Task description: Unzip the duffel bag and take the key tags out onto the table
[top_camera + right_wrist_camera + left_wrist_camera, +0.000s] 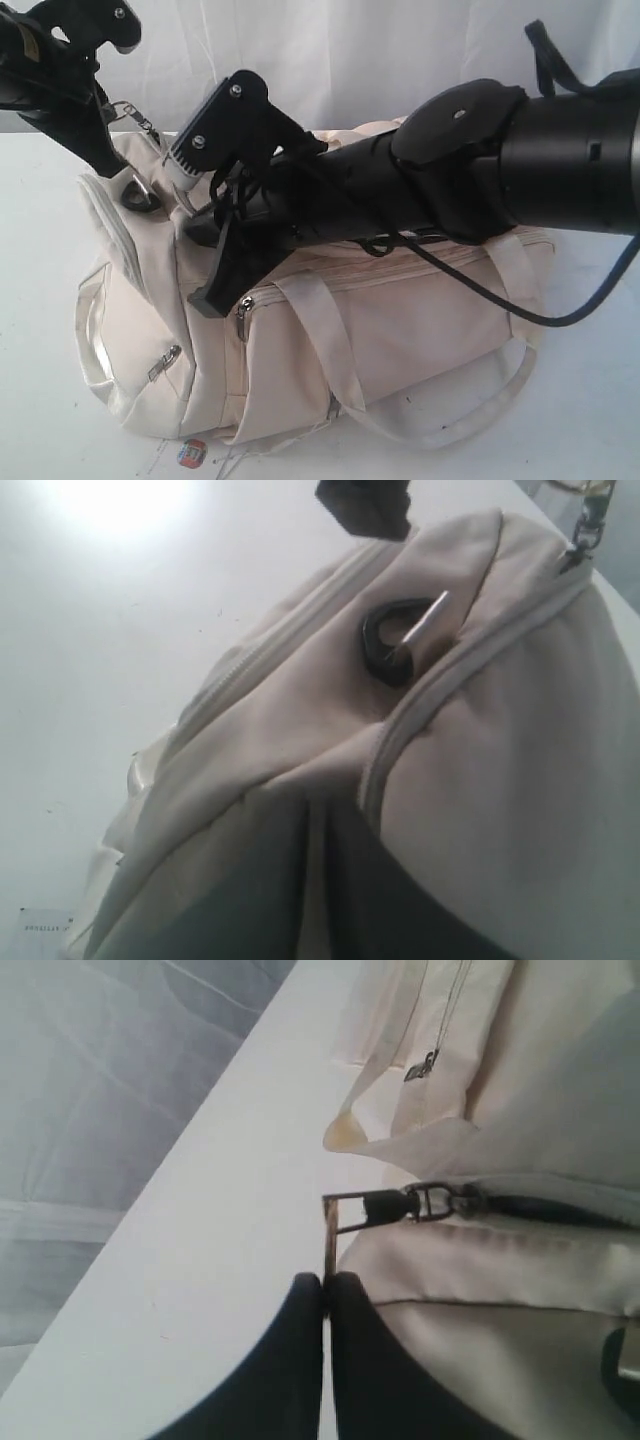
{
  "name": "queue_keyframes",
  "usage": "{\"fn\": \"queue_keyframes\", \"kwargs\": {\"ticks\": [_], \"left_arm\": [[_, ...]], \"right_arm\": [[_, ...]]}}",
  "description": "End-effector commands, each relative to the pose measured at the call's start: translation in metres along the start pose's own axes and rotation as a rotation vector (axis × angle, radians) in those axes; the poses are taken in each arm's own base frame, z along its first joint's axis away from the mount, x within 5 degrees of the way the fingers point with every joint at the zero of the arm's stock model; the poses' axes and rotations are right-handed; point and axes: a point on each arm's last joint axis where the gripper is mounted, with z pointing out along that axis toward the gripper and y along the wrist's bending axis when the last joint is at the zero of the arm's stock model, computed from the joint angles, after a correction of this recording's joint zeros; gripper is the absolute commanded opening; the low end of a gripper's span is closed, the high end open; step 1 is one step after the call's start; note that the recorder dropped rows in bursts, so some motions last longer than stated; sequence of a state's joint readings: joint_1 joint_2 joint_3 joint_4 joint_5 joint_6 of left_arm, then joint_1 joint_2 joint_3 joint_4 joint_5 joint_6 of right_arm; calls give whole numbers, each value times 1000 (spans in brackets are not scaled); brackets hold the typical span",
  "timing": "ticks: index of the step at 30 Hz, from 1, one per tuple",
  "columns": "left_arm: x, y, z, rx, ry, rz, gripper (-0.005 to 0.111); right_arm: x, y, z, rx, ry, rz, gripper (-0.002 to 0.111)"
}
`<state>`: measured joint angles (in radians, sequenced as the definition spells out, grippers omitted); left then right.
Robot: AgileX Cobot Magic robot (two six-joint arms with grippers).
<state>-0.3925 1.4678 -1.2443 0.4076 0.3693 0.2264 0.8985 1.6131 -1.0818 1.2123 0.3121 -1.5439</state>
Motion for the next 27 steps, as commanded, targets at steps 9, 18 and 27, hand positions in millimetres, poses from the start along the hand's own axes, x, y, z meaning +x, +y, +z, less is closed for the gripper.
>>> {"fn": "queue_keyframes", "kwargs": {"ticks": [9,18,27], "left_arm": [[0,-9,-3,130,-15,-4,0],[-5,-13,-4,166,-73,55,0],[7,2,36,87,-75,17,0]], "right_arm": [[-13,-6,-16,94,-43,-99,61],[9,-16,12,164,31,29,14],[10,-5,5,72,34,20,0]]}}
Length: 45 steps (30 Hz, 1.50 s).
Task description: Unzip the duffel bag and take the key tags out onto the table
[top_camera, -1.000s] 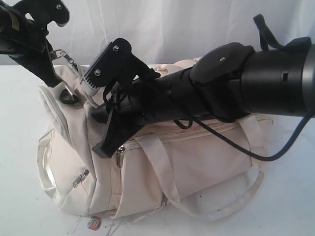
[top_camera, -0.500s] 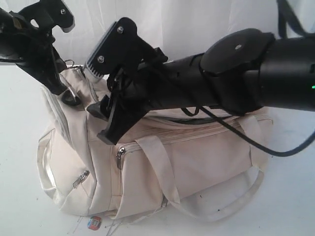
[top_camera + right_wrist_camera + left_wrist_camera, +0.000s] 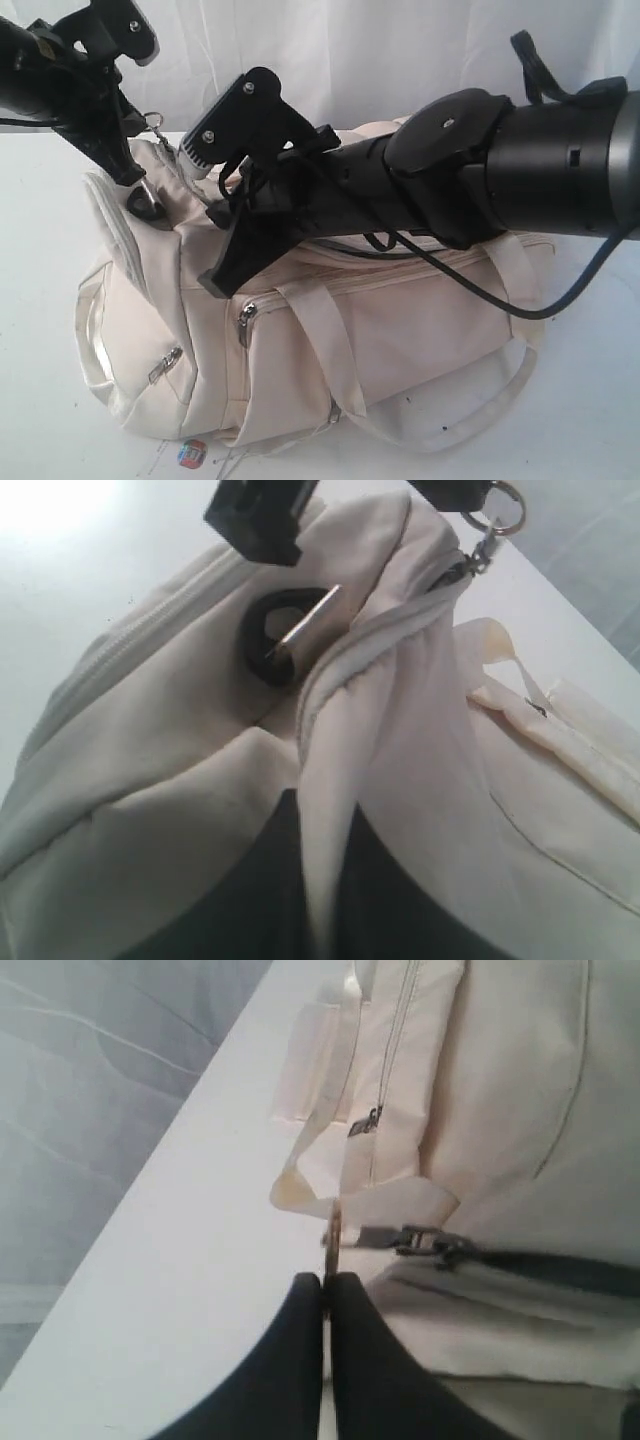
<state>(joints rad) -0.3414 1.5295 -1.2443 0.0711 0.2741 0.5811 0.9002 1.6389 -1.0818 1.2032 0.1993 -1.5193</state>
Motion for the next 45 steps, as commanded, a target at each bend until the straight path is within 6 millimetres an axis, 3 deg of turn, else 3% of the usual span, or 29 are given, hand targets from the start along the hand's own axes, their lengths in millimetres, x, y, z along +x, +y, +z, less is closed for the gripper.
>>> {"fn": "queue_keyframes", "kwargs": {"ticks": [1,11,18,29,32,37,39,41,45], "left_arm": [[10,9,13,-26,15,-26,0],[16,17,29,-78,-10,-47,0],[33,26,40,-87,35,-84,0],[38,26,42,-71,62,-130,1],[40,24,40,-50,85,-134,15],[39,23,27,-23,115,-136,68],[37,24,18,-25,113,-136,82],[34,26,7,-39,98,-135,85],[22,33,-28,-93,30,-150,79]], "right_arm": [[5,5,-2,-33,16,-1,0],[5,6,-2,-40,16,1,0],[6,7,-2,-54,17,3,0],[6,7,-2,-54,17,3,1],[6,7,-2,-54,17,3,11],[4,6,-5,-49,10,10,49],[0,5,-9,-36,-4,11,59],[-8,3,-19,-6,-35,35,65],[-28,-2,-48,60,-126,29,65]]}}
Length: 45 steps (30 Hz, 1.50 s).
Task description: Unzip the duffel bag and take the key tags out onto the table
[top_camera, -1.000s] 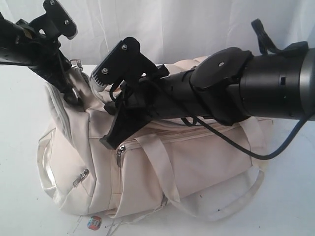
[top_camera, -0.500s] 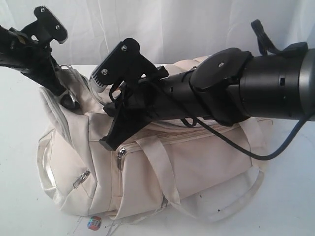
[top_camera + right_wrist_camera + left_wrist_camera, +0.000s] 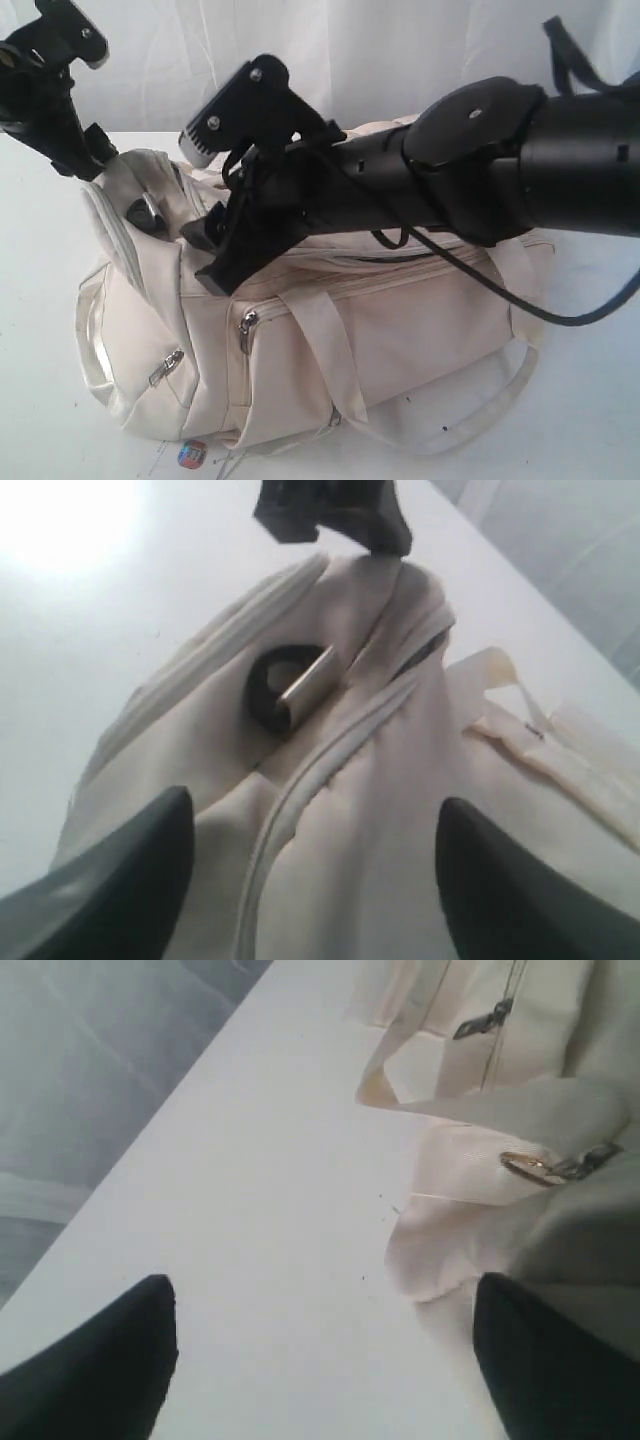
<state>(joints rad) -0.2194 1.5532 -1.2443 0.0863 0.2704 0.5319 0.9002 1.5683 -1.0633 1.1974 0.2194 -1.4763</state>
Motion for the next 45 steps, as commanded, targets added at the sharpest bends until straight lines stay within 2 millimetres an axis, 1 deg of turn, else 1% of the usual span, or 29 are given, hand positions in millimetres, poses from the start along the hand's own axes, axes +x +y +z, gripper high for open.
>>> {"fn": "queue_keyframes", "kwargs": {"ticks": [1,4,7,8,9,10,11,12,13,14,15,16,17,18,20,21,22,23,24,27,28,29,30,31,33,37,40,43,45], "left_arm": [[-9,6,-44,-31,-67,-49,78],[-13,7,-73,-46,-113,-73,75],[-15,6,-101,-44,-156,-105,75],[-15,5,-109,-35,-164,-117,75],[-15,1,-120,2,-177,-149,75],[-15,-3,-124,33,-181,-158,75],[-16,-12,-129,113,-178,-120,75],[-17,-20,-130,173,-175,-89,75],[-22,-33,-132,266,-189,-18,75],[-25,-40,-134,317,-210,12,75],[-31,-53,-139,402,-253,72,75],[-35,-60,-141,433,-274,106,75],[-39,-69,-144,476,-305,177,75],[-43,-77,-146,494,-328,231,75],[-48,-86,-148,514,-354,284,75],[-50,-90,-148,524,-364,312,75],[-54,-96,-145,538,-374,321,75],[-56,-100,-142,546,-378,327,75],[-60,-106,-137,561,-381,345,75],[-68,-120,-128,585,-400,394,75],[-71,-125,-124,585,-407,397,75],[-75,-130,-120,578,-420,400,75],[-79,-135,-116,573,-431,403,75],[-84,-140,-112,558,-447,402,75],[-92,-151,-103,534,-475,402,75],[-102,-171,-85,510,-488,435,75],[-104,-184,-69,505,-471,455,75],[-102,-190,-55,518,-443,457,75],[-102,-192,-52,524,-434,458,75]], "right_arm": [[-24,-5,-36,80,-107,-3,65],[-42,-6,-65,124,-191,-13,65],[-55,-4,-92,143,-268,12,65],[-58,-3,-100,150,-290,29,65],[-59,-3,-114,167,-322,77,61],[-57,-2,-120,186,-330,79,58],[-49,-1,-128,219,-332,76,52],[-43,-3,-131,240,-325,82,48],[-29,-5,-135,262,-303,106,43],[-20,-7,-137,277,-289,142,40],[-2,-13,-140,314,-257,203,32],[7,-17,-143,340,-241,215,26],[22,-26,-150,400,-213,233,13],[33,-34,-155,441,-191,251,-1],[44,-49,-164,503,-148,244,0],[49,-57,-167,549,-126,228,0],[54,-72,-174,659,-95,174,0],[55,-82,-180,763,-76,101,0],[57,-96,-189,922,-40,2,0],[62,-113,-200,1088,100,-114,0],[66,-118,-203,1129,169,-91,0],[71,-123,-205,1156,245,-26,0],[75,-126,-205,1169,286,85,0],[76,-131,-208,1223,295,199,0],[82,-131,-210,1307,391,212,0],[66,-115,-196,1221,322,160,0],[51,-103,-179,1051,193,112,0],[39,-95,-163,858,23,157,0],[31,-86,-154,709,-75,164,0]]}}
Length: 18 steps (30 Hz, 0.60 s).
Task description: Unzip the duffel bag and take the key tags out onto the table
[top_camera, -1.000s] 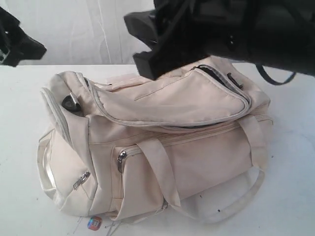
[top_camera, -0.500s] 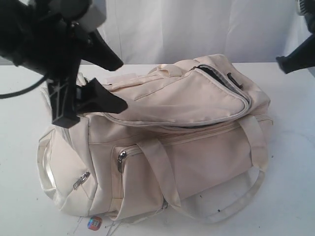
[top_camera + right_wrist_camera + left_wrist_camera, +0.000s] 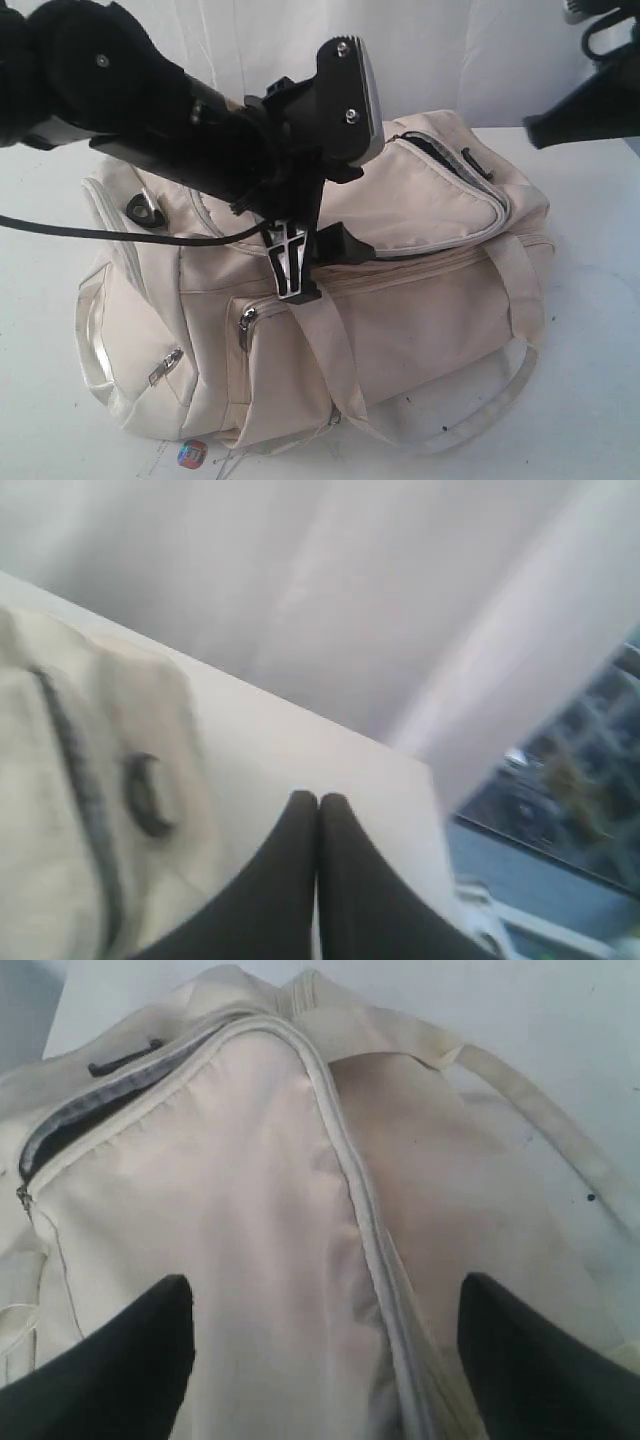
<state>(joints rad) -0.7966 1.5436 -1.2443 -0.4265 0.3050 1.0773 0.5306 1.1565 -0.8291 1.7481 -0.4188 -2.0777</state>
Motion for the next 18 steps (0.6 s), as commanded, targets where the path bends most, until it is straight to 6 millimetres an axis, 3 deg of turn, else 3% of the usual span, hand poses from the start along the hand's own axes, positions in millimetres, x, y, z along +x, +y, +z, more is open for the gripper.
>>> {"fn": "queue_keyframes", "kwargs": {"ticks": [1,6,9,12,18], "left_arm": [[3,-3,12,21,14,-7,75],[5,-2,15,15,21,0,74],[7,-1,16,7,44,38,66],[8,-1,16,5,51,53,58],[12,-2,22,14,76,55,58]], "right_arm": [[-20,28,-9,-340,-182,109,0],[-28,48,-22,-628,-230,237,0],[-27,46,-27,-782,-67,202,0],[-33,27,-27,-680,51,193,0],[-36,2,-47,-587,224,86,0]]}}
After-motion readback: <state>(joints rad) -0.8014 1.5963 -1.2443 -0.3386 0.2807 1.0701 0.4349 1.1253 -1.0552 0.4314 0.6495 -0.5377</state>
